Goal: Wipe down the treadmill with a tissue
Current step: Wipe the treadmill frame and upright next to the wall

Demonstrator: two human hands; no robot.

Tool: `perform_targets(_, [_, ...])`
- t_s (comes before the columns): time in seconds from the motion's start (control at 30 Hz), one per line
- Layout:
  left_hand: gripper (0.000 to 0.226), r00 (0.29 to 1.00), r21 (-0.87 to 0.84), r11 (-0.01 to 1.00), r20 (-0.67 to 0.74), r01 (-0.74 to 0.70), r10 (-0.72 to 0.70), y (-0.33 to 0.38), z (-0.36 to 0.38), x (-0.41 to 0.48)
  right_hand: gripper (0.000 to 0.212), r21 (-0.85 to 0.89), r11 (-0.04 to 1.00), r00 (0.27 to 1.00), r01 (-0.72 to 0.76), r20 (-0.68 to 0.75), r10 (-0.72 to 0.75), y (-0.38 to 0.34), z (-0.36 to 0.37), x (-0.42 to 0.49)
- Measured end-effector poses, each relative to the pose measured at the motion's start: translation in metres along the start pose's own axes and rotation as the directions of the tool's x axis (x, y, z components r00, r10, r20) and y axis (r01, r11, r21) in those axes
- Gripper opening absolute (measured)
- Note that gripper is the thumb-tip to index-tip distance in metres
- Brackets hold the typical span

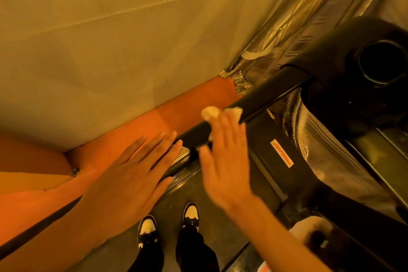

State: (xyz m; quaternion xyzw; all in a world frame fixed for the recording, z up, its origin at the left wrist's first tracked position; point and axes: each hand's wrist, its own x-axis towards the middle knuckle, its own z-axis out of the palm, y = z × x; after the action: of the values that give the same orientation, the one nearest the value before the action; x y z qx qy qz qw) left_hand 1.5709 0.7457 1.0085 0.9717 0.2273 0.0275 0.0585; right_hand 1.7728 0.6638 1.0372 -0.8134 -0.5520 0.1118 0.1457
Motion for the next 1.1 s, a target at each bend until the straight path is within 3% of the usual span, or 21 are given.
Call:
perform_targets(0.07, [0.065, 1.0, -0.017, 1.0, -0.015, 0.006, -0.006, 0.0, 0.0, 0.0, 0.085, 0.011, 0.985, 0.982, 0.172, 0.07, -0.173, -0.014, 0.008, -0.03])
perform_targets(0.13, [0.065, 1.0, -0.017, 1.0, -0.019, 0.003, -0.004, 0.001, -0.002, 0.0, 0.081, -0.092, 0.964, 0.966, 0.248, 0.094, -0.239, 0.017, -0.005, -0.013])
perform_targets(0.17, [0.065, 1.0, -0.013, 1.0, -0.017, -0.001, 0.0, 0.001, -0.002, 0.001, 0.079, -0.155, 0.968, 0.98, 0.199, 0.064, -0.191, 0.039, -0.014, 0.004])
perform_targets(0.27, [0.065, 1.0, -0.006, 1.0, -0.011, 0.007, -0.007, 0.001, -0.003, 0.001, 0.091, -0.29, 0.948, 0.991, -0.129, -0.078, 0.111, 0.097, -0.049, 0.06])
perform_targets(0.33, [0.065, 1.0, -0.008, 1.0, -0.012, 0.009, -0.009, 0.002, -0.003, 0.001, 0.098, -0.283, 0.939, 0.979, -0.194, -0.117, 0.167, 0.085, -0.045, 0.069])
perform_targets(0.43, [0.064, 1.0, -0.022, 1.0, -0.026, 0.009, -0.009, 0.001, -0.003, 0.0, 0.091, -0.144, 0.989, 0.996, 0.025, 0.089, -0.012, 0.007, -0.015, 0.022])
perform_targets(0.5, [0.064, 0.999, -0.035, 0.999, -0.029, 0.013, -0.014, 0.001, -0.001, -0.001, 0.082, -0.086, 0.966, 0.947, 0.244, 0.234, -0.219, -0.022, -0.005, -0.013])
perform_targets(0.57, [0.065, 0.999, -0.034, 0.999, -0.034, 0.025, -0.026, 0.001, 0.0, -0.002, 0.078, -0.121, 0.929, 0.906, 0.351, 0.294, -0.304, -0.006, -0.014, -0.005])
perform_targets(0.63, [0.066, 0.999, -0.026, 0.999, -0.023, 0.039, -0.04, 0.001, -0.001, -0.001, 0.082, -0.233, 0.931, 0.945, 0.283, 0.233, -0.229, 0.031, -0.031, 0.027])
perform_targets(0.73, [0.067, 0.999, -0.02, 0.999, -0.021, 0.045, -0.045, 0.001, 0.001, 0.0, 0.084, -0.279, 0.96, 0.986, -0.033, 0.146, 0.076, 0.068, -0.056, 0.076])
perform_targets(0.77, [0.067, 0.999, -0.015, 0.999, -0.024, 0.045, -0.045, 0.001, 0.001, 0.0, 0.079, -0.284, 0.957, 0.983, -0.054, 0.153, 0.101, 0.061, -0.053, 0.08])
perform_targets(0.83, [0.068, 0.998, -0.007, 0.999, -0.037, 0.049, -0.049, 0.001, 0.003, -0.001, 0.066, -0.286, 0.952, 0.978, 0.11, 0.203, -0.053, 0.026, -0.036, 0.063])
perform_targets(0.97, [0.07, 0.995, -0.012, 0.998, -0.066, 0.07, -0.07, 0.002, 0.007, -0.002, 0.071, -0.007, 0.95, 0.873, 0.313, 0.397, -0.284, -0.031, -0.025, 0.0])
perform_targets(1.03, [0.072, 0.995, -0.003, 0.997, -0.062, 0.079, -0.079, 0.001, 0.009, -0.002, 0.074, -0.094, 0.934, 0.875, 0.346, 0.392, -0.284, -0.011, -0.034, 0.011])
perform_targets(1.1, [0.073, 0.995, 0.013, 0.997, -0.064, 0.072, -0.071, 0.0, 0.01, -0.002, 0.076, -0.316, 0.911, 0.937, 0.264, 0.307, -0.165, 0.027, -0.049, 0.048])
